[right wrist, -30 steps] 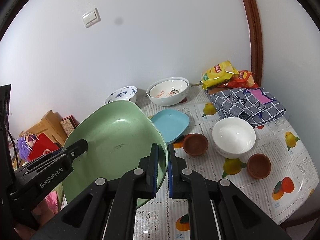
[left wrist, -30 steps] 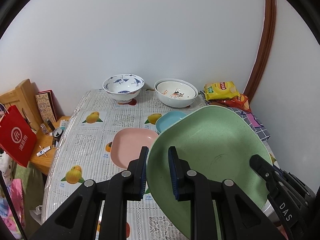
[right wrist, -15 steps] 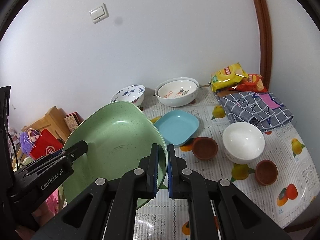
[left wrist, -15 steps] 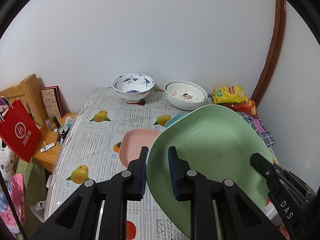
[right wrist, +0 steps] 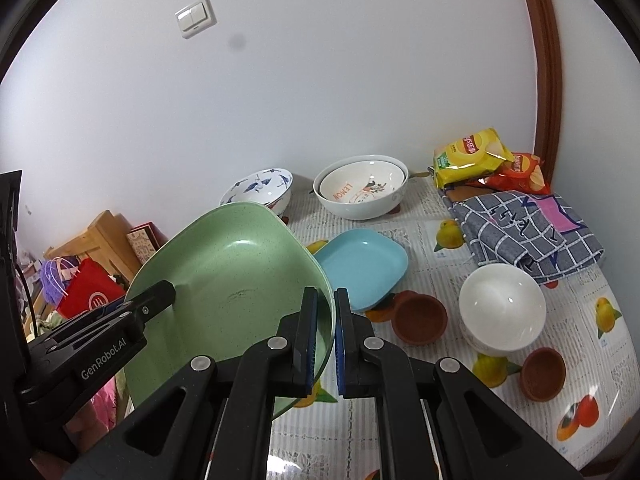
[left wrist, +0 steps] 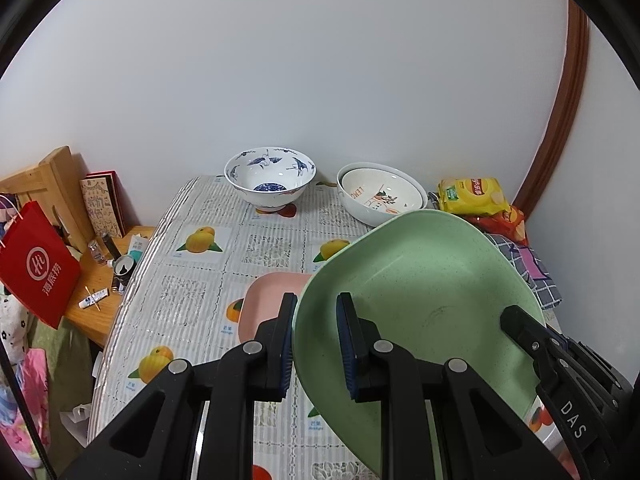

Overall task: Organize plates and bowls
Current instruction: 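Lift the green plate off the table with both grippers, then lower the held green plate onto the pink plate with both grippers, then open both grippers to release the green plate and withdraw, then move both grippers to the blue plate rim and close on it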

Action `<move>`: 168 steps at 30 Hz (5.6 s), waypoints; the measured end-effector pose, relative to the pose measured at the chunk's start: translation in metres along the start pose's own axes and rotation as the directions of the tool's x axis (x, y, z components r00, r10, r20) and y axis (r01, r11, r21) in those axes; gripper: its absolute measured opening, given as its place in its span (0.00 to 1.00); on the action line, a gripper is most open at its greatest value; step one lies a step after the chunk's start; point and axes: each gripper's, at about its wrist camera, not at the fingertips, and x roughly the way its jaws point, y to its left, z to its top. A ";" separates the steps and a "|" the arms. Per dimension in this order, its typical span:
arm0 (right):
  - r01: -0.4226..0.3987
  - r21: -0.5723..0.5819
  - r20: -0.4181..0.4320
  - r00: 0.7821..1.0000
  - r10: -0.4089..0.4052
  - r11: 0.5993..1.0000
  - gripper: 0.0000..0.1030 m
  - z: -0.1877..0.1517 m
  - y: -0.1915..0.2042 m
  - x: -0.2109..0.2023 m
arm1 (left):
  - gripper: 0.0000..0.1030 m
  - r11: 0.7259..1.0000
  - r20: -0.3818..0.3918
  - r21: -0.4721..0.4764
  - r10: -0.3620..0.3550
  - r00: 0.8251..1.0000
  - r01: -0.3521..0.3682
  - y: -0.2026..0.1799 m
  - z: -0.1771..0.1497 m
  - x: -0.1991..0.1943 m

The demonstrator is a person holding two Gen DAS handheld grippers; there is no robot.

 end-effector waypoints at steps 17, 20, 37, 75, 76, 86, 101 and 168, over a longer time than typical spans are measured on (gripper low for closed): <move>-0.018 -0.010 -0.065 0.998 0.017 1.000 0.08 0.009 0.002 0.059 | 0.19 0.999 -0.064 -0.025 0.024 0.998 -0.025 0.021 0.007 0.052; -0.025 -0.014 -0.082 0.996 0.024 1.000 0.08 0.008 0.006 0.073 | 0.19 0.999 -0.079 -0.034 0.031 0.996 -0.034 0.029 0.008 0.062; -0.066 -0.045 -0.196 0.979 0.056 0.997 0.08 -0.009 0.031 0.142 | 0.19 0.992 -0.179 -0.081 0.076 0.981 -0.091 0.073 -0.007 0.114; -0.110 -0.100 -0.322 0.944 0.073 0.989 0.09 -0.029 0.038 0.225 | 0.19 0.981 -0.295 -0.112 0.117 0.948 -0.156 0.094 -0.031 0.178; -0.111 -0.103 -0.322 0.944 0.073 0.988 0.09 -0.028 0.038 0.227 | 0.19 0.981 -0.296 -0.110 0.119 0.948 -0.157 0.093 -0.030 0.178; -0.107 -0.153 -0.314 0.948 0.055 0.982 0.11 -0.019 0.041 0.239 | 0.19 0.982 -0.289 -0.108 0.118 0.950 -0.155 0.090 -0.029 0.183; -0.100 -0.140 -0.289 0.956 0.056 0.985 0.17 -0.020 0.040 0.232 | 0.19 0.983 -0.282 -0.129 0.089 0.955 -0.129 0.091 -0.034 0.183; 0.237 -0.026 0.047 0.971 -0.236 0.971 0.71 -0.009 -0.108 -0.005 | 0.46 0.994 -0.088 0.088 -0.061 0.994 0.069 -0.051 -0.004 0.052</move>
